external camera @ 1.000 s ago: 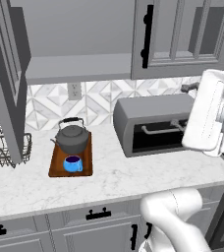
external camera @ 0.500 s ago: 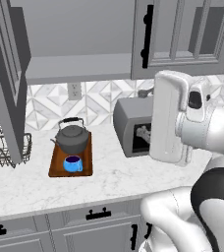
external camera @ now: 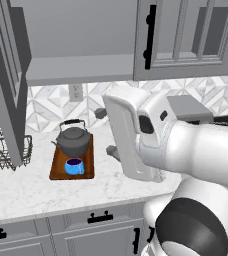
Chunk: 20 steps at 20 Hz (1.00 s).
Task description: Pick the kettle from the counter and place it on the tray. Then pick the mug from the cabinet and place it on the tray. Then close the cabinet doors.
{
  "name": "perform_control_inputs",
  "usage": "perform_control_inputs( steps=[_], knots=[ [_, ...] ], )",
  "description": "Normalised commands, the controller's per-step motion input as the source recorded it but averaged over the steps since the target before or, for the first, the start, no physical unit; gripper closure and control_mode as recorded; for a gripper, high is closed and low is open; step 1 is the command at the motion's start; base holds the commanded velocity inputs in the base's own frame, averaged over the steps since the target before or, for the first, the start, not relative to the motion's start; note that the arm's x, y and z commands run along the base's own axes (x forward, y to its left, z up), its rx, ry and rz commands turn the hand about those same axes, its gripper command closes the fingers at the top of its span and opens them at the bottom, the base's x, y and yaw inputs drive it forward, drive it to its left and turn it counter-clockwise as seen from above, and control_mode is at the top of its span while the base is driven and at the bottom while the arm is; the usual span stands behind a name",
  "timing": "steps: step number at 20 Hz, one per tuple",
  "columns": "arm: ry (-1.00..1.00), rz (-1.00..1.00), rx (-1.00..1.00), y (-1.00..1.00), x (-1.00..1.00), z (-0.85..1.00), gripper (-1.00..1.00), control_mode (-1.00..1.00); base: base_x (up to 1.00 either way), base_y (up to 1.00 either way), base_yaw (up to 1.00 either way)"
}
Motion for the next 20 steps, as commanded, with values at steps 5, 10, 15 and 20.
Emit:
perform_control_inputs(
  steps=[5,10,15,20],
  knots=[
    [0.06,0.00,-0.05,0.77,-0.20,0.00,-1.00,-1.00,0.00,0.00,0.00],
    [0.00,0.00,0.00,0.75,-0.14,0.00,-1.00,-1.00,0.00,0.00,0.00],
    [0.00,-0.01,0.00,0.75,0.00,-0.07,-1.00,-1.00,0.00,0.00,0.00],
    [0.00,-0.09,-0.02,0.71,0.14,-0.13,-1.00,-1.00,0.00,0.00,0.00]
  ],
)
